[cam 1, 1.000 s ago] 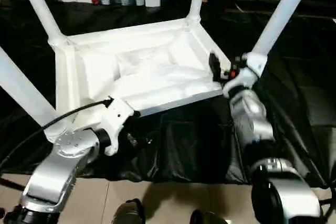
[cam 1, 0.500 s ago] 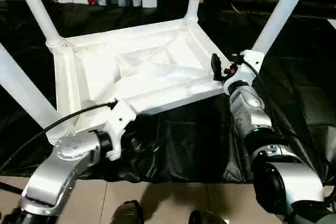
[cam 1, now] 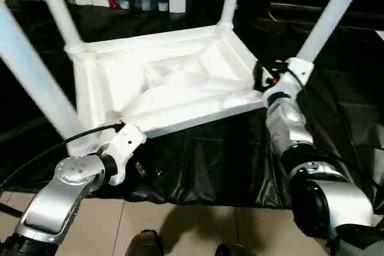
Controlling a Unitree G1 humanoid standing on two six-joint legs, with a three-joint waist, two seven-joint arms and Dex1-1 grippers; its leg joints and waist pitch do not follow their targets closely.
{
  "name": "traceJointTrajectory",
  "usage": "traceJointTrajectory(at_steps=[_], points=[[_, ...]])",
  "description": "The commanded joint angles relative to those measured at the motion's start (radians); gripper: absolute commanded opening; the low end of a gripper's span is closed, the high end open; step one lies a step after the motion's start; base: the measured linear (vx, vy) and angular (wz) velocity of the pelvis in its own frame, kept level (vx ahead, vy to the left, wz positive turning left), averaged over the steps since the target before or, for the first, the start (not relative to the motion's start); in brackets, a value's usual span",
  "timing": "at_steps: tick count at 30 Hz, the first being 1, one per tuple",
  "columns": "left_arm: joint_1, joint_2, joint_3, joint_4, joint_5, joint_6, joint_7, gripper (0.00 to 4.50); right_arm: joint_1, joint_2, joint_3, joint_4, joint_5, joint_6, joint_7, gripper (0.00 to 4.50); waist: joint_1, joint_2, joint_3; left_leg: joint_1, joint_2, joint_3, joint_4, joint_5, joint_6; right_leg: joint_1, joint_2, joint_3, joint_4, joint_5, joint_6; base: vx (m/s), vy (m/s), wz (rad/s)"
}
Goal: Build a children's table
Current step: Rotate table base
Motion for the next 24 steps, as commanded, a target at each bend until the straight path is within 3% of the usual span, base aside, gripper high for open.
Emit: traceJointTrajectory(at_steps=[1, 3, 7, 9, 10, 11, 12, 13, 14, 16, 20, 21, 22, 24], points=[[0.003, -0.002, 0.058, 0.003, 0.003, -0.029, 0.035, 4.45, 0.026, -0.057, -0.047, -0.004, 0.016, -0.04, -0.039, 3.81, -0.008, 0.01, -0.103, 0.038, 0.034, -0.013, -0.069, -0.235, -0.016, 0.037, -0.044, 0.036, -0.061, -0.157, -0.196, 0.0, 0.0, 0.0], [0.009, -0.009, 0.075, -0.007, -0.01, -0.039, 0.038, 4.45, 0.039, -0.072, -0.055, -0.008, 0.019, -0.045, -0.04, 3.81, 0.001, 0.008, -0.105, 0.04, 0.034, -0.01, -0.065, -0.219, -0.013, 0.034, -0.042, 0.035, -0.06, -0.125, -0.2, 0.0, 0.0, 0.0], [0.048, -0.026, 0.105, -0.021, -0.035, -0.07, 0.052, 4.45, 0.09, -0.106, -0.066, -0.033, 0.02, -0.054, -0.031, 3.81, 0.005, 0.013, -0.11, 0.035, 0.033, -0.013, -0.063, -0.214, -0.016, 0.039, -0.04, 0.032, -0.055, -0.102, -0.202, 0.0, 0.0, 0.0], [0.07, -0.039, 0.116, -0.026, -0.041, -0.097, 0.062, 4.45, 0.111, -0.111, -0.059, -0.043, 0.013, -0.051, -0.022, 3.81, 0.007, 0.025, -0.116, 0.035, 0.033, -0.017, -0.063, -0.238, -0.022, 0.04, -0.039, 0.03, -0.054, -0.112, -0.192, 0.0, 0.0, 0.0], [0.079, -0.046, 0.122, -0.03, -0.047, -0.107, 0.064, 4.45, 0.119, -0.112, -0.056, -0.048, 0.01, -0.048, -0.016, 3.81, 0.004, 0.022, -0.115, 0.035, 0.033, -0.017, -0.064, -0.244, -0.023, 0.039, -0.038, 0.03, -0.057, -0.11, -0.193, 0.0, 0.0, 0.0], [0.111, -0.071, 0.139, -0.05, -0.068, -0.133, 0.071, 4.45, 0.15, -0.107, -0.037, -0.077, 0.002, -0.039, 0.027, 3.81, 0.002, 0.026, -0.116, 0.031, 0.033, -0.018, -0.064, -0.252, -0.025, 0.043, -0.039, 0.03, -0.056, -0.105, -0.194, 0.0, 0.0, 0.0], [0.142, -0.095, 0.154, -0.072, -0.093, -0.151, 0.072, 4.45, 0.183, -0.101, -0.011, -0.109, -0.01, -0.029, 0.074, 3.81, 0.002, 0.023, -0.116, 0.029, 0.034, -0.019, -0.066, -0.266, -0.026, 0.045, -0.04, 0.029, -0.061, -0.114, -0.187, 0.0, 0.0, 0.0], [0.198, -0.132, 0.172, -0.105, -0.122, -0.196, 0.076, 4.45, 0.254, -0.082, 0.039, -0.193, -0.01, -0.019, 0.193, 3.81, 0.0, 0.025, -0.122, 0.027, 0.034, -0.021, -0.065, -0.262, -0.02, 0.049, -0.042, 0.03, -0.062, -0.093, -0.188, 0.0, 0.0, 0.0], [0.212, -0.141, 0.174, -0.111, -0.127, -0.21, 0.077, 4.45, 0.273, -0.077, 0.051, -0.219, -0.006, -0.018, 0.228, 3.81, 0.0, 0.021, -0.122, 0.024, 0.034, -0.02, -0.064, -0.265, -0.01, 0.052, -0.041, 0.031, -0.064, -0.085, -0.186, 0.0, 0.0, 0.0], [0.253, -0.173, 0.187, -0.121, -0.127, -0.262, 0.104, 4.45, 0.334, -0.061, 0.082, -0.3, 0.009, 0.009, 0.301, 3.81, 0.0, 0.024, -0.118, 0.03, 0.037, -0.023, -0.073, -0.356, -0.006, 0.046, -0.042, 0.032, -0.082, -0.212, -0.172, 0.0, 0.0, 0.0], [0.31, -0.235, 0.218, -0.107, -0.099, -0.377, 0.189, 4.45, 0.456, -0.051, 0.146, -0.491, 0.052, 0.075, 0.383, 3.81, 0.0, 0.027, -0.116, 0.036, 0.042, -0.03, -0.079, -0.414, -0.025, 0.039, -0.044, 0.033, -0.095, -0.334, -0.144, 0.0, 0.0, 0.0], [0.331, -0.254, 0.222, -0.109, -0.086, -0.411, 0.216, 4.45, 0.502, -0.052, 0.173, -0.554, 0.061, 0.093, 0.403, 3.81, 0.004, 0.026, -0.111, 0.035, 0.043, -0.031, -0.081, -0.437, -0.027, 0.035, -0.044, 0.035, -0.104, -0.382, -0.111, 0.0, 0.0, 0.0], [0.366, -0.287, 0.223, -0.123, -0.059, -0.467, 0.253, 4.45, 0.582, -0.06, 0.218, -0.648, 0.055, 0.113, 0.424, 3.81, 0.003, 0.028, -0.108, 0.037, 0.042, -0.032, -0.084, -0.457, -0.029, 0.032, -0.043, 0.034, -0.11, -0.422, -0.101, 0.0, 0.0, 0.0], [0.38, -0.314, 0.229, -0.131, -0.045, -0.499, 0.277, 4.45, 0.627, -0.063, 0.231, -0.7, 0.043, 0.125, 0.433, 3.81, 0.005, 0.032, -0.107, 0.044, 0.044, -0.036, -0.085, -0.507, -0.045, 0.025, -0.048, 0.034, -0.123, -0.519, -0.07, 0.0, 0.0, 0.0]])
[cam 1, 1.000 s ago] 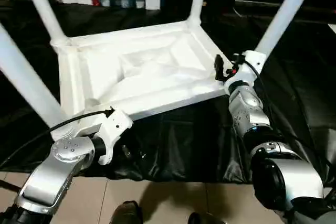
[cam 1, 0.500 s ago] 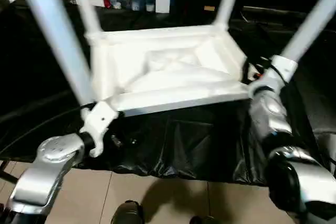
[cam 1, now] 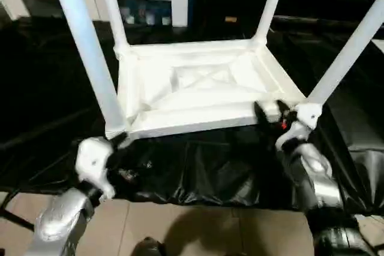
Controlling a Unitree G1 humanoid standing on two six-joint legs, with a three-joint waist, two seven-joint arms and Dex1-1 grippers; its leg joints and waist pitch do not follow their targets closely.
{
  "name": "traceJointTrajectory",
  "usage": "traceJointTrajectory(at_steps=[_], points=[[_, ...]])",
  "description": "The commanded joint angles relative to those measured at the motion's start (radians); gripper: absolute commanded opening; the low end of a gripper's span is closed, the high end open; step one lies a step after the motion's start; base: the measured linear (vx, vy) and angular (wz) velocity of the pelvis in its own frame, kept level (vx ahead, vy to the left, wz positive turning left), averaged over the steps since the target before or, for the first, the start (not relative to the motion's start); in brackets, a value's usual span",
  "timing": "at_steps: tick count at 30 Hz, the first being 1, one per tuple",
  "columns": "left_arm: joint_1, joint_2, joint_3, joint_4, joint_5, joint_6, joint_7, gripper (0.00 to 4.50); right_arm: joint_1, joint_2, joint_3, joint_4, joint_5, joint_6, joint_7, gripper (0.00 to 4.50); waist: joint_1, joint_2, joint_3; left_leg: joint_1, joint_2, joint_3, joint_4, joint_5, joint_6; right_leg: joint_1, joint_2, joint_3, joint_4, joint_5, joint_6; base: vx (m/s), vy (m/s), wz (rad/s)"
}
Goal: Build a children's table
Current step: Rotate table base
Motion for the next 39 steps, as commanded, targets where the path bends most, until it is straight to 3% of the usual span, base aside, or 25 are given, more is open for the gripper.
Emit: traceJointTrajectory(at_steps=[1, 2, 5, 7, 8, 11, 12, 15, 16, 17, 18, 19, 20, 21, 22, 23, 24, 25, 26, 28, 31, 32, 33, 38, 39], points=[[-0.001, -0.015, 0.006, -0.017, 0.027, -0.04, 0.034, 4.45, 0.021, -0.01, 0.017, -0.051, -0.002, 0.024, 0.013, 3.81, -0.004, 0.001, -0.056, 0.036, 0.039, -0.031, -0.089, -0.522, -0.05, 0.005, -0.05, 0.036, -0.123, -0.546, -0.075, 0.0, 0.0, 0.0], [0.006, -0.044, 0.007, -0.011, 0.048, -0.084, 0.069, 4.45, 0.07, -0.007, 0.012, -0.106, -0.013, 0.048, 0.007, 3.81, -0.004, 0.002, -0.055, 0.039, 0.038, -0.037, -0.09, -0.549, -0.059, 0.003, -0.053, 0.033, -0.131, -0.6, -0.06, 0.0, 0.0, 0.0], [0.001, -0.061, 0.0, 0.014, 0.088, -0.117, 0.122, 4.45, 0.117, -0.009, 0.003, -0.151, -0.029, 0.068, 0.0, 3.81, -0.008, 0.002, -0.053, 0.042, 0.036, -0.041, -0.093, -0.579, -0.067, 0.003, -0.051, 0.026, -0.14, -0.621, -0.041, 0.0, 0.0, 0.0], [-0.022, -0.071, 0.004, 0.038, 0.085, -0.125, 0.137, 4.45, 0.135, -0.013, -0.004, -0.17, -0.026, 0.086, -0.019, 3.81, -0.017, 0.001, -0.051, 0.038, 0.035, -0.047, -0.102, -0.607, -0.071, 0.012, -0.049, 0.015, -0.144, -0.639, -0.029, 0.0, 0.0, 0.0], [-0.035, -0.075, 0.01, 0.049, 0.077, -0.125, 0.139, 4.45, 0.14, -0.013, -0.008, -0.173, -0.026, 0.09, -0.029, 3.81, -0.019, 0.005, -0.051, 0.04, 0.034, -0.05, -0.104, -0.622, -0.076, 0.015, -0.05, 0.01, -0.146, -0.645, -0.026, 0.0, 0.0, 0.0], [-0.096, -0.076, 0.031, 0.103, 0.074, -0.139, 0.154, 4.45, 0.149, -0.023, -0.006, -0.182, -0.046, 0.131, -0.088, 3.81, -0.028, 0.015, -0.045, 0.049, 0.037, -0.061, -0.115, -0.702, -0.095, 0.021, -0.044, -0.011, -0.154, -0.609, -0.038, -0.018, 0.011, -0.04], [-0.127, -0.072, 0.038, 0.126, 0.073, -0.137, 0.16, 4.45, 0.144, -0.025, -0.007, -0.168, -0.06, 0.143, -0.116, 3.81, -0.033, 0.015, -0.046, 0.047, 0.04, -0.066, -0.124, -0.753, -0.103, 0.032, -0.042, -0.024, -0.151, -0.595, -0.038, -0.054, 0.034, -0.13], [-0.219, -0.066, 0.064, 0.198, 0.073, -0.127, 0.19, 4.45, 0.12, -0.026, -0.022, -0.129, -0.108, 0.193, -0.19, 3.81, -0.04, 0.019, -0.041, 0.051, 0.043, -0.059, -0.141, -0.833, -0.114, 0.033, -0.027, -0.04, -0.14, -0.59, -0.05, -0.063, 0.019, -0.07], [-0.248, -0.062, 0.073, 0.223, 0.078, -0.125, 0.206, 4.45, 0.113, -0.028, -0.025, -0.116, -0.121, 0.198, -0.205, 3.81, -0.018, 0.034, -0.04, -0.024, 0.069, -0.026, -0.221, -0.902, -0.117, 0.1, 0.007, -0.055, 0.005, -0.466, -0.072, -0.129, -0.006, -0.02], [-0.282, -0.059, 0.085, 0.25, 0.077, -0.114, 0.227, 4.45, 0.106, -0.028, -0.027, -0.106, -0.129, 0.197, -0.214, 3.81, 0.028, 0.037, -0.044, -0.087, 0.077, 0.0, -0.249, -0.931, -0.123, 0.139, 0.016, -0.046, 0.128, -0.347, -0.074, -0.142, -0.027, 0.11], [-0.304, -0.056, 0.093, 0.269, 0.078, -0.11, 0.242, 4.45, 0.103, -0.028, -0.027, -0.105, -0.131, 0.199, -0.22, 3.81, 0.07, 0.015, -0.047, -0.072, 0.054, 0.077, -0.24, -0.815, -0.104, 0.098, 0.03, 0.0, 0.156, -0.374, -0.059, -0.142, -0.027, 0.11], [-0.322, -0.057, 0.097, 0.278, 0.066, -0.107, 0.242, 4.45, 0.103, -0.026, -0.027, -0.114, -0.127, 0.202, -0.221, 3.81, 0.032, -0.091, -0.047, 0.118, 0.009, 0.013, 0.087, -0.426, -0.074, -0.106, -0.088, 0.071, -0.152, -1.03, 0.066, 0.0, -0.153, 0.19], [-0.333, -0.059, 0.099, 0.285, 0.058, -0.108, 0.238, 4.45, 0.104, -0.026, -0.024, -0.125, -0.121, 0.209, -0.224, 3.81, 0.034, -0.044, -0.06, 0.088, -0.012, -0.048, 0.098, -0.199, -0.021, -0.077, -0.14, 0.139, -0.163, -1.079, 0.032, 0.037, -0.153, 0.04], [-0.339, -0.06, 0.097, 0.284, 0.057, -0.107, 0.236, 4.45, 0.107, -0.025, -0.022, -0.139, -0.117, 0.217, -0.227, 3.81, 0.041, -0.039, -0.045, 0.005, -0.045, -0.086, 0.104, -0.056, 0.007, 0.001, -0.119, 0.142, -0.158, -1.051, -0.006, 0.037, -0.153, 0.04], [-0.343, -0.065, 0.096, 0.283, 0.059, -0.111, 0.237, 4.45, 0.113, -0.021, -0.02, -0.159, -0.111, 0.224, -0.227, 3.81, 0.054, -0.024, -0.043, 0.02, 0.008, -0.091, 0.025, -0.157, -0.047, 0.007, -0.104, 0.096, -0.116, -0.879, -0.057, 0.0, 0.0, 0.0], [-0.343, -0.069, 0.091, 0.28, 0.06, -0.117, 0.235, 4.45, 0.12, -0.016, -0.018, -0.177, -0.104, 0.231, -0.225, 3.81, 0.049, -0.014, -0.049, 0.042, 0.014, -0.088, -0.002, -0.267, -0.072, -0.002, -0.071, 0.073, -0.096, -0.748, -0.084, 0.0, 0.0, 0.0], [-0.343, -0.074, 0.086, 0.275, 0.061, -0.121, 0.234, 4.45, 0.127, -0.01, -0.017, -0.196, -0.098, 0.24, -0.225, 3.81, 0.033, -0.014, -0.051, 0.071, 0.023, -0.084, -0.04, -0.531, -0.083, -0.025, -0.02, 0.05, -0.072, -0.608, -0.101, 0.0, 0.0, 0.0], [-0.346, -0.074, 0.086, 0.277, 0.062, -0.121, 0.236, 4.45, 0.127, -0.009, -0.017, -0.197, -0.101, 0.245, -0.228, 3.81, 0.027, 0.007, -0.061, 0.058, 0.031, -0.093, -0.07, -0.61, -0.088, 0.004, -0.024, 0.044, -0.064, -0.461, -0.126, -0.085, 0.012, 0.13], [-0.348, -0.078, 0.084, 0.278, 0.054, -0.123, 0.231, 4.45, 0.132, -0.003, -0.019, -0.202, -0.097, 0.244, -0.229, 3.81, 0.025, 0.01, -0.064, 0.051, 0.034, -0.095, -0.082, -0.607, -0.084, 0.017, -0.03, 0.041, -0.067, -0.403, -0.132, 0.0, 0.0, 0.0], [-0.354, -0.082, 0.075, 0.293, 0.047, -0.133, 0.229, 4.45, 0.142, 0.009, -0.021, -0.211, -0.101, 0.243, -0.233, 3.81, 0.018, -0.003, -0.057, 0.039, 0.035, -0.09, -0.104, -0.573, -0.073, 0.033, -0.042, 0.038, -0.084, -0.375, -0.119, -0.009, 0.031, -0.06], [-0.366, -0.087, 0.073, 0.308, 0.051, -0.137, 0.232, 4.45, 0.147, 0.014, -0.017, -0.206, -0.104, 0.235, -0.231, 3.81, 0.001, -0.008, -0.056, 0.038, 0.029, -0.078, -0.105, -0.536, -0.077, 0.034, -0.054, 0.04, -0.109, -0.446, -0.097, -0.019, 0.034, -0.05], [-0.379, -0.091, 0.073, 0.322, 0.046, -0.142, 0.228, 4.45, 0.144, 0.014, -0.013, -0.2, -0.113, 0.238, -0.235, 3.81, -0.001, -0.005, -0.056, 0.036, 0.029, -0.079, -0.106, -0.53, -0.078, 0.034, -0.055, 0.04, -0.109, -0.448, -0.094, 0.0, 0.0, 0.0], [-0.383, -0.091, 0.072, 0.326, 0.048, -0.142, 0.228, 4.45, 0.141, 0.014, -0.014, -0.197, -0.114, 0.239, -0.237, 3.81, -0.008, -0.01, -0.057, 0.034, 0.028, -0.077, -0.106, -0.514, -0.078, 0.036, -0.056, 0.039, -0.111, -0.44, -0.09, 0.0, 0.0, 0.0], [-0.418, -0.089, 0.073, 0.351, 0.043, -0.132, 0.221, 4.45, 0.127, 0.018, -0.021, -0.195, -0.114, 0.252, -0.253, 3.81, -0.02, -0.013, -0.054, 0.033, 0.028, -0.073, -0.107, -0.498, -0.071, 0.033, -0.057, 0.035, -0.115, -0.438, -0.089, 0.0, 0.0, 0.0], [-0.454, -0.078, 0.079, 0.396, 0.05, -0.121, 0.23, 4.45, 0.113, 0.018, -0.017, -0.189, -0.118, 0.254, -0.254, 3.81, -0.022, -0.009, -0.051, 0.036, 0.027, -0.071, -0.106, -0.506, -0.071, 0.028, -0.056, 0.036, -0.116, -0.434, -0.091, 0.0, 0.0, 0.0]])
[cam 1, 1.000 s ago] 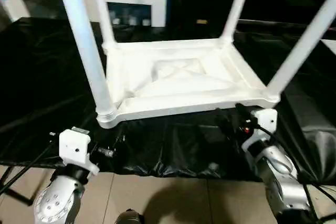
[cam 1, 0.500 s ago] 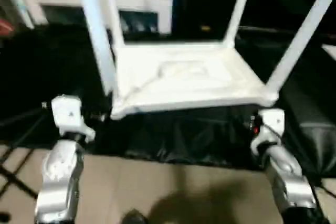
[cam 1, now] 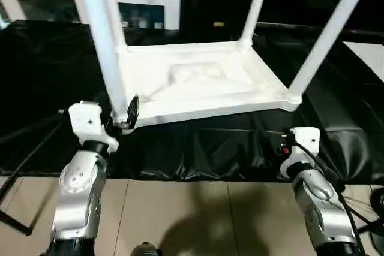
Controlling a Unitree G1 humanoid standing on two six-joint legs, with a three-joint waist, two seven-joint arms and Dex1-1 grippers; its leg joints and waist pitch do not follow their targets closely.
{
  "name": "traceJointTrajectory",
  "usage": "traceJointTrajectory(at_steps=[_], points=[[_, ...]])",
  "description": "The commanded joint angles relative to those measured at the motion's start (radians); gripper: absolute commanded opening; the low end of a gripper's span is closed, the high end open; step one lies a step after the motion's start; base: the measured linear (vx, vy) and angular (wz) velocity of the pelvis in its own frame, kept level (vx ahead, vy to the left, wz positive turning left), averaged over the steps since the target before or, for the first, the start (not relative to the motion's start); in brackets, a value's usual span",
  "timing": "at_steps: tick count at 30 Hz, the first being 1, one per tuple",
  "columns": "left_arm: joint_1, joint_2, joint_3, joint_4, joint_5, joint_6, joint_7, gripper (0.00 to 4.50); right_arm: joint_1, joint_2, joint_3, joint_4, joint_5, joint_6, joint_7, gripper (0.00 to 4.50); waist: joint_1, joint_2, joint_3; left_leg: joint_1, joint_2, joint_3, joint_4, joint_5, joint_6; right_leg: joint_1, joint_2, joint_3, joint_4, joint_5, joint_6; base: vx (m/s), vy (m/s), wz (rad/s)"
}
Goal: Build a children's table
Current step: Rotate table base
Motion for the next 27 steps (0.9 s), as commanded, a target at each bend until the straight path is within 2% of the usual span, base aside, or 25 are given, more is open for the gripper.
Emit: traceJointTrajectory(at_steps=[1, 4, 5, 6, 7, 8, 9, 10, 11, 12, 13, 14, 15, 16, 17, 18, 19, 21, 22, 23, 24, 25, 26, 27], points=[[-0.038, 0.014, 0.004, 0.049, 0.01, 0.009, 0.011, 4.45, -0.028, 0.001, -0.006, 0.008, -0.015, 0.015, -0.008, 3.81, -0.006, 0.005, -0.042, 0.028, 0.043, -0.022, -0.104, -0.48, -0.041, 0.007, -0.071, 0.038, -0.104, -0.4, -0.078, 0.0, 0.0, 0.0], [-0.097, 0.019, 0.02, 0.112, -0.001, 0.029, 0.026, 4.45, -0.053, -0.001, -0.003, 0.033, -0.02, 0.017, -0.006, 3.81, -0.008, 0.006, -0.041, 0.03, 0.045, -0.019, -0.104, -0.466, -0.038, 0.005, -0.072, 0.04, -0.104, -0.395, -0.084, 0.0, 0.0, 0.0], [-0.109, 0.02, 0.024, 0.123, -0.005, 0.033, 0.027, 4.45, -0.059, -0.002, -0.002, 0.039, -0.021, 0.017, -0.007, 3.81, -0.009, 0.007, -0.045, 0.034, 0.045, -0.018, -0.102, -0.457, -0.04, 0.004, -0.072, 0.041, -0.1, -0.369, -0.097, 0.0, 0.0, 0.0], [-0.135, 0.018, 0.029, 0.139, -0.028, 0.069, 0.017, 4.45, -0.083, -0.007, -0.001, 0.07, -0.024, 0.019, -0.006, 3.81, -0.009, 0.009, -0.046, 0.027, 0.047, -0.018, -0.104, -0.435, -0.04, 0.011, -0.073, 0.04, -0.095, -0.337, -0.105, 0.0, 0.0, 0.0], [-0.146, 0.017, 0.031, 0.151, -0.041, 0.075, 0.005, 4.45, -0.097, -0.01, -0.001, 0.091, -0.026, 0.016, -0.006, 3.81, -0.008, 0.013, -0.046, 0.027, 0.047, -0.018, -0.104, -0.428, -0.04, 0.011, -0.071, 0.04, -0.092, -0.321, -0.11, 0.0, 0.0, 0.0], [-0.147, 0.017, 0.031, 0.153, -0.043, 0.076, 0.004, 4.45, -0.099, -0.01, -0.001, 0.093, -0.026, 0.016, -0.006, 3.81, -0.008, 0.011, -0.047, 0.029, 0.047, -0.016, -0.104, -0.425, -0.039, 0.009, -0.071, 0.04, -0.092, -0.312, -0.114, 0.0, 0.0, 0.0], [-0.168, 0.018, 0.028, 0.173, -0.097, 0.115, -0.06, 4.45, -0.138, -0.016, -0.001, 0.15, -0.029, 0.01, 0.002, 3.81, -0.008, 0.007, -0.049, 0.027, 0.046, -0.014, -0.103, -0.411, -0.035, 0.013, -0.072, 0.04, -0.091, -0.304, -0.12, 0.0, 0.0, 0.0], [-0.175, 0.021, 0.023, 0.179, -0.117, 0.137, -0.09, 4.45, -0.154, -0.018, -0.001, 0.173, -0.029, 0.009, 0.009, 3.81, -0.006, 0.011, -0.051, 0.027, 0.045, -0.012, -0.101, -0.403, -0.033, 0.012, -0.074, 0.041, -0.09, -0.306, -0.125, 0.0, 0.0, 0.0], [-0.177, 0.027, 0.009, 0.18, -0.139, 0.16, -0.141, 4.45, -0.174, -0.022, 0.0, 0.201, -0.032, 0.008, 0.013, 3.81, -0.009, 0.008, -0.052, 0.025, 0.044, -0.01, -0.099, -0.395, -0.031, 0.012, -0.073, 0.04, -0.09, -0.314, -0.131, 0.0, 0.0, 0.0], [-0.171, 0.042, -0.022, 0.173, -0.175, 0.2, -0.239, 4.45, -0.202, -0.028, 0.004, 0.247, -0.042, 0.004, 0.019, 3.81, -0.005, 0.008, -0.055, 0.028, 0.046, -0.006, -0.096, -0.373, -0.026, 0.008, -0.074, 0.042, -0.089, -0.295, -0.139, 0.0, 0.0, 0.0], [-0.164, 0.055, -0.048, 0.163, -0.206, 0.235, -0.324, 4.45, -0.223, -0.034, 0.008, 0.285, -0.05, -0.002, 0.027, 3.81, -0.002, 0.003, -0.056, 0.03, 0.046, -0.001, -0.094, -0.358, -0.019, 0.004, -0.074, 0.043, -0.088, -0.298, -0.15, 0.0, 0.0, 0.0], [-0.164, 0.055, -0.048, 0.163, -0.206, 0.235, -0.324, 4.45, -0.223, -0.034, 0.008, 0.285, -0.05, -0.002, 0.027, 3.81, 0.001, 0.006, -0.056, 0.032, 0.047, 0.001, -0.093, -0.352, -0.018, 0.002, -0.074, 0.044, -0.087, -0.299, -0.156, 0.0, 0.0, 0.0], [-0.155, 0.073, -0.076, 0.156, -0.239, 0.263, -0.427, 4.45, -0.246, -0.042, 0.016, 0.33, -0.069, -0.018, 0.028, 3.81, 0.008, 0.002, -0.058, 0.035, 0.05, 0.007, -0.09, -0.332, -0.013, -0.001, -0.073, 0.045, -0.086, -0.275, -0.163, 0.0, 0.0, 0.0], [-0.151, 0.098, -0.104, 0.158, -0.26, 0.305, -0.52, 4.45, -0.266, -0.045, 0.014, 0.363, -0.066, -0.024, 0.041, 3.81, 0.015, 0.002, -0.062, 0.03, 0.05, 0.01, -0.09, -0.282, -0.007, 0.005, -0.074, 0.045, -0.077, -0.228, -0.176, 0.056, -0.023, 0.08], [-0.15, 0.107, -0.115, 0.159, -0.269, 0.32, -0.555, 4.45, -0.273, -0.045, 0.013, 0.375, -0.064, -0.026, 0.046, 3.81, 0.018, 0.004, -0.065, 0.029, 0.05, 0.014, -0.089, -0.245, -0.003, 0.006, -0.069, 0.044, -0.07, -0.169, -0.187, 0.062, -0.012, 0.05], [-0.156, 0.122, -0.133, 0.166, -0.279, 0.347, -0.609, 4.45, -0.289, -0.049, 0.012, 0.403, -0.065, -0.033, 0.052, 3.81, 0.018, 0.0, -0.067, 0.027, 0.051, 0.015, -0.087, -0.224, 0.001, 0.009, -0.067, 0.043, -0.064, -0.127, -0.191, 0.062, -0.012, 0.05], [-0.167, 0.134, -0.151, 0.173, -0.295, 0.38, -0.664, 4.45, -0.308, -0.054, 0.011, 0.437, -0.067, -0.043, 0.06, 3.81, 0.018, -0.001, -0.073, 0.021, 0.048, 0.015, -0.084, -0.167, 0.012, 0.017, -0.065, 0.04, -0.052, -0.037, -0.204, 0.067, 0.001, 0.01], [-0.191, 0.137, -0.172, 0.18, -0.316, 0.418, -0.718, 4.45, -0.333, -0.061, 0.01, 0.486, -0.069, -0.059, 0.069, 3.81, 0.019, 0.002, -0.079, 0.016, 0.044, 0.016, -0.077, -0.091, 0.031, 0.023, -0.063, 0.037, -0.038, 0.075, -0.226, 0.055, 0.014, -0.03], [-0.206, 0.135, -0.18, 0.186, -0.323, 0.433, -0.74, 4.45, -0.347, -0.064, 0.008, 0.515, -0.071, -0.07, 0.073, 3.81, 0.018, -0.001, -0.082, 0.015, 0.043, 0.018, -0.073, -0.071, 0.038, 0.024, -0.062, 0.036, -0.033, 0.116, -0.233, 0.0, 0.0, 0.0], [-0.222, 0.126, -0.194, 0.185, -0.328, 0.443, -0.753, 4.45, -0.356, -0.066, 0.006, 0.533, -0.072, -0.076, 0.075, 3.81, 0.018, 0.0, -0.086, 0.015, 0.039, 0.02, -0.065, -0.025, 0.058, 0.026, -0.058, 0.035, -0.027, 0.193, -0.248, 0.0, 0.0, 0.0], [-0.236, 0.119, -0.206, 0.185, -0.333, 0.453, -0.767, 4.45, -0.365, -0.068, 0.005, 0.552, -0.073, -0.083, 0.078, 3.81, 0.013, -0.002, -0.084, 0.008, 0.037, 0.021, -0.062, -0.005, 0.075, 0.028, -0.057, 0.034, -0.025, 0.228, -0.262, 0.0, 0.0, 0.0], [-0.245, 0.113, -0.22, 0.177, -0.337, 0.46, -0.78, 4.45, -0.37, -0.068, 0.006, 0.562, -0.074, -0.087, 0.08, 3.81, 0.014, -0.004, -0.081, 0.009, 0.039, 0.024, -0.062, -0.027, 0.086, 0.028, -0.06, 0.035, -0.029, 0.209, -0.267, 0.0, 0.0, 0.0], [-0.259, 0.101, -0.248, 0.156, -0.351, 0.481, -0.807, 4.45, -0.38, -0.066, 0.009, 0.583, -0.079, -0.098, 0.085, 3.81, 0.016, 0.009, -0.081, 0.011, 0.043, 0.021, -0.064, -0.061, 0.086, 0.03, -0.067, 0.036, -0.031, 0.161, -0.267, 0.0, 0.0, 0.0], [-0.264, 0.095, -0.263, 0.139, -0.362, 0.496, -0.824, 4.45, -0.386, -0.063, 0.011, 0.594, -0.081, -0.105, 0.091, 3.81, 0.015, 0.012, -0.081, 0.014, 0.044, 0.023, -0.065, -0.078, 0.08, 0.028, -0.067, 0.036, -0.035, 0.139, -0.267, 0.0, 0.0, 0.0]])
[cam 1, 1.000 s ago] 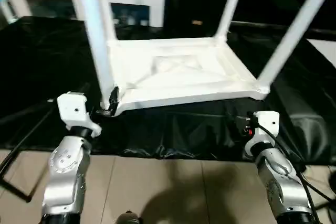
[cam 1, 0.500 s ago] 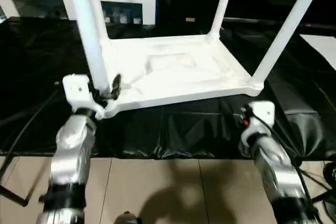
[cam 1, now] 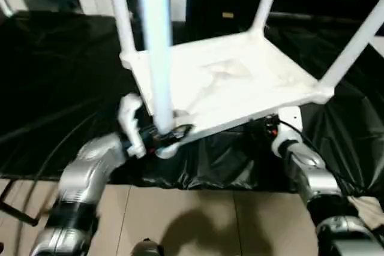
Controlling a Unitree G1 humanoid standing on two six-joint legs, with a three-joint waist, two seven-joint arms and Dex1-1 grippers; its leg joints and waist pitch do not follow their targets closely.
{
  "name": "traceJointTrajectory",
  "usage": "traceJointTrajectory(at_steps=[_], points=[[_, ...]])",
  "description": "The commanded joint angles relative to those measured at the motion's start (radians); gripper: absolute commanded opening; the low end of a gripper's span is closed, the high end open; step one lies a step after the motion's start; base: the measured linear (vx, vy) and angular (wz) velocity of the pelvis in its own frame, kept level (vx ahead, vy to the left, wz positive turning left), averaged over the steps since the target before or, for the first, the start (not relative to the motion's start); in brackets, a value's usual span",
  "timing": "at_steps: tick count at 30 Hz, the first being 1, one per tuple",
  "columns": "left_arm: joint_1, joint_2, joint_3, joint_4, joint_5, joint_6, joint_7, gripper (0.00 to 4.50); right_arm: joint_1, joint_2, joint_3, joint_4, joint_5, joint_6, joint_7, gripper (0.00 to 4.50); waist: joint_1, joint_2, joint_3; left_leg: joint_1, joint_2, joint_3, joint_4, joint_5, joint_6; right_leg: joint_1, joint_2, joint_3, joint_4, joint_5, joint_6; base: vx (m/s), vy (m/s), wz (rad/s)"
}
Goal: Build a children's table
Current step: Rotate table base
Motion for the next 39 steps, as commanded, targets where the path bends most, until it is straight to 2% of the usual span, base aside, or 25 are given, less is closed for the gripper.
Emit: traceJointTrajectory(at_steps=[1, 2, 3, 4, 5, 6, 7, 11, 12, 13, 14, 17, 21, 22, 23, 25, 26, 27, 28, 30, 31, 35, 36, 38, 39], points=[[-0.018, -0.016, -0.047, -0.047, -0.032, 0.026, -0.043, 4.45, -0.015, 0.003, -0.007, 0.014, -0.007, -0.016, 0.017, 3.81, -0.004, 0.007, -0.079, 0.033, 0.043, -0.007, -0.062, -0.124, 0.041, 0.051, -0.056, 0.031, -0.042, 0.072, -0.269, 0.0, 0.0, 0.0], [-0.022, -0.025, -0.069, -0.075, -0.047, 0.046, -0.057, 4.45, -0.02, 0.009, -0.005, 0.019, -0.008, -0.019, 0.02, 3.81, -0.004, 0.006, -0.078, 0.033, 0.044, -0.007, -0.064, -0.133, 0.037, 0.052, -0.057, 0.031, -0.043, 0.06, -0.268, 0.0, 0.0, 0.0], [-0.018, -0.033, -0.096, -0.121, -0.07, 0.08, -0.078, 4.45, -0.026, 0.019, 0.0, 0.025, -0.009, -0.028, 0.023, 3.81, -0.003, 0.024, -0.08, 0.035, 0.045, -0.01, -0.066, -0.156, 0.021, 0.051, -0.058, 0.03, -0.041, 0.031, -0.266, 0.0, 0.0, 0.0], [-0.016, -0.037, -0.114, -0.152, -0.085, 0.104, -0.094, 4.45, -0.033, 0.025, 0.002, 0.036, -0.01, -0.038, 0.025, 3.81, -0.01, 0.013, -0.079, 0.034, 0.047, -0.009, -0.07, -0.177, 0.009, 0.053, -0.056, 0.029, -0.046, 0.016, -0.264, 0.0, 0.0, 0.0], [-0.011, -0.041, -0.128, -0.176, -0.095, 0.119, -0.103, 4.45, -0.037, 0.031, 0.003, 0.041, -0.01, -0.042, 0.027, 3.81, -0.011, 0.016, -0.079, 0.032, 0.045, -0.01, -0.07, -0.184, 0.002, 0.055, -0.057, 0.029, -0.046, 0.006, -0.263, 0.0, 0.0, 0.0], [-0.009, -0.043, -0.135, -0.189, -0.1, 0.128, -0.108, 4.45, -0.039, 0.035, 0.004, 0.043, -0.01, -0.045, 0.027, 3.81, -0.015, 0.015, -0.079, 0.032, 0.046, -0.01, -0.072, -0.192, -0.002, 0.055, -0.057, 0.029, -0.046, 0.001, -0.263, 0.0, 0.0, 0.0], [0.008, -0.057, -0.177, -0.253, -0.123, 0.161, -0.121, 4.45, -0.051, 0.058, 0.015, 0.056, -0.01, -0.062, 0.037, 3.81, -0.021, 0.016, -0.08, 0.032, 0.045, -0.01, -0.071, -0.197, -0.006, 0.057, -0.056, 0.029, -0.047, -0.001, -0.264, 0.0, 0.0, 0.0], [0.016, -0.089, -0.206, -0.292, -0.129, 0.177, -0.114, 4.45, -0.069, 0.087, 0.031, 0.084, -0.016, -0.088, 0.051, 3.81, -0.039, 0.008, -0.079, 0.025, 0.042, -0.01, -0.07, -0.186, 0.006, 0.061, -0.055, 0.029, -0.049, -0.002, -0.268, 0.0, 0.0, 0.0], [0.016, -0.089, -0.206, -0.292, -0.129, 0.177, -0.114, 4.45, -0.069, 0.087, 0.031, 0.084, -0.016, -0.088, 0.051, 3.81, -0.045, 0.009, -0.078, 0.024, 0.042, -0.009, -0.069, -0.183, 0.011, 0.062, -0.056, 0.03, -0.05, -0.004, -0.271, 0.0, 0.0, 0.0], [0.006, -0.127, -0.226, -0.269, -0.081, 0.132, -0.077, 4.45, -0.083, 0.108, 0.045, 0.108, -0.034, -0.103, 0.049, 3.81, -0.048, -0.003, -0.077, 0.021, 0.041, -0.009, -0.07, -0.182, 0.018, 0.065, -0.056, 0.029, -0.052, -0.024, -0.264, 0.0, 0.0, 0.0], [0.006, -0.127, -0.226, -0.269, -0.081, 0.132, -0.077, 4.45, -0.083, 0.108, 0.045, 0.108, -0.034, -0.103, 0.049, 3.81, -0.047, 0.001, -0.077, 0.02, 0.042, -0.01, -0.069, -0.183, 0.019, 0.064, -0.058, 0.03, -0.053, -0.037, -0.263, 0.0, 0.0, 0.0], [-0.02, -0.175, -0.238, -0.213, -0.004, 0.061, -0.007, 4.45, -0.1, 0.131, 0.052, 0.139, -0.046, -0.121, 0.049, 3.81, -0.047, 0.001, -0.071, 0.03, 0.046, -0.008, -0.072, -0.239, 0.008, 0.055, -0.058, 0.033, -0.067, -0.143, -0.244, 0.0, 0.0, 0.0], [-0.067, -0.207, -0.225, -0.114, 0.079, -0.017, 0.101, 4.45, -0.107, 0.133, 0.055, 0.156, -0.057, -0.133, 0.042, 3.81, -0.044, 0.007, -0.069, 0.035, 0.046, -0.012, -0.077, -0.289, -0.009, 0.049, -0.056, 0.033, -0.074, -0.212, -0.217, 0.0, 0.0, 0.0], [-0.096, -0.212, -0.208, -0.049, 0.125, -0.067, 0.169, 4.45, -0.109, 0.128, 0.051, 0.163, -0.061, -0.14, 0.029, 3.81, -0.042, 0.006, -0.07, 0.04, 0.046, -0.01, -0.076, -0.295, -0.013, 0.046, -0.055, 0.034, -0.074, -0.21, -0.213, 0.0, 0.0, 0.0], [-0.103, -0.212, -0.205, -0.035, 0.136, -0.078, 0.185, 4.45, -0.109, 0.127, 0.05, 0.164, -0.061, -0.142, 0.026, 3.81, -0.044, 0.009, -0.071, 0.037, 0.045, -0.012, -0.077, -0.296, -0.017, 0.048, -0.054, 0.034, -0.074, -0.202, -0.209, 0.0, 0.0, 0.0], [-0.139, -0.208, -0.177, 0.042, 0.179, -0.126, 0.258, 4.45, -0.111, 0.117, 0.035, 0.173, -0.065, -0.151, 0.004, 3.81, -0.04, 0.008, -0.073, 0.036, 0.047, -0.014, -0.078, -0.291, -0.018, 0.048, -0.056, 0.032, -0.071, -0.19, -0.213, 0.0, 0.0, 0.0], [-0.139, -0.208, -0.176, 0.042, 0.179, -0.126, 0.258, 4.45, -0.111, 0.116, 0.035, 0.173, -0.065, -0.151, 0.004, 3.81, -0.039, 0.012, -0.073, 0.036, 0.045, -0.014, -0.078, -0.293, -0.019, 0.047, -0.055, 0.032, -0.071, -0.19, -0.211, 0.0, 0.0, 0.0], [-0.139, -0.208, -0.176, 0.042, 0.179, -0.126, 0.258, 4.45, -0.111, 0.116, 0.035, 0.173, -0.065, -0.151, 0.004, 3.81, -0.039, 0.009, -0.073, 0.038, 0.045, -0.014, -0.078, -0.302, -0.018, 0.047, -0.056, 0.032, -0.071, -0.194, -0.214, 0.0, 0.0, 0.0], [-0.17, -0.184, -0.137, 0.112, 0.217, -0.173, 0.327, 4.45, -0.101, 0.091, 0.007, 0.17, -0.053, -0.16, -0.01, 3.81, -0.039, 0.011, -0.073, 0.033, 0.043, -0.016, -0.078, -0.3, -0.016, 0.05, -0.057, 0.031, -0.073, -0.201, -0.212, 0.0, 0.0, 0.0], [-0.179, -0.175, -0.123, 0.132, 0.224, -0.18, 0.348, 4.45, -0.096, 0.082, -0.002, 0.168, -0.048, -0.162, -0.013, 3.81, -0.037, 0.009, -0.072, 0.038, 0.043, -0.014, -0.078, -0.319, -0.02, 0.046, -0.058, 0.031, -0.076, -0.227, -0.204, 0.0, 0.0, 0.0], [-0.185, -0.169, -0.108, 0.152, 0.228, -0.186, 0.377, 4.45, -0.084, 0.069, -0.008, 0.16, -0.044, -0.164, -0.011, 3.81, -0.039, 0.009, -0.071, 0.033, 0.042, -0.017, -0.079, -0.319, -0.021, 0.05, -0.058, 0.029, -0.076, -0.243, -0.197, 0.0, 0.0, 0.0], [-0.189, -0.169, -0.084, 0.201, 0.239, -0.227, 0.414, 4.45, -0.052, 0.048, -0.017, 0.139, -0.033, -0.173, 0.001, 3.81, -0.036, 0.008, -0.072, 0.037, 0.041, -0.014, -0.076, -0.327, -0.016, 0.043, -0.058, 0.029, -0.084, -0.276, -0.186, 0.0, 0.0, 0.0], [-0.181, -0.174, -0.077, 0.212, 0.233, -0.227, 0.415, 4.45, -0.035, 0.041, -0.02, 0.123, -0.028, -0.175, 0.009, 3.81, -0.037, 0.008, -0.075, 0.034, 0.041, -0.016, -0.076, -0.317, -0.012, 0.046, -0.059, 0.029, -0.081, -0.256, -0.192, 0.0, 0.0, 0.0], [-0.143, -0.179, -0.084, 0.217, 0.227, -0.247, 0.39, 4.45, 0.003, 0.036, -0.025, 0.085, -0.024, -0.18, 0.022, 3.81, -0.034, 0.013, -0.076, 0.032, 0.043, -0.016, -0.076, -0.305, -0.006, 0.045, -0.058, 0.029, -0.078, -0.221, -0.205, 0.0, 0.0, 0.0], [-0.122, -0.18, -0.087, 0.21, 0.223, -0.25, 0.378, 4.45, 0.019, 0.035, -0.026, 0.066, -0.022, -0.181, 0.029, 3.81, -0.031, 0.009, -0.078, 0.029, 0.045, -0.016, -0.075, -0.278, 0.01, 0.049, -0.058, 0.028, -0.073, -0.165, -0.219, 0.0, 0.0, 0.0]])
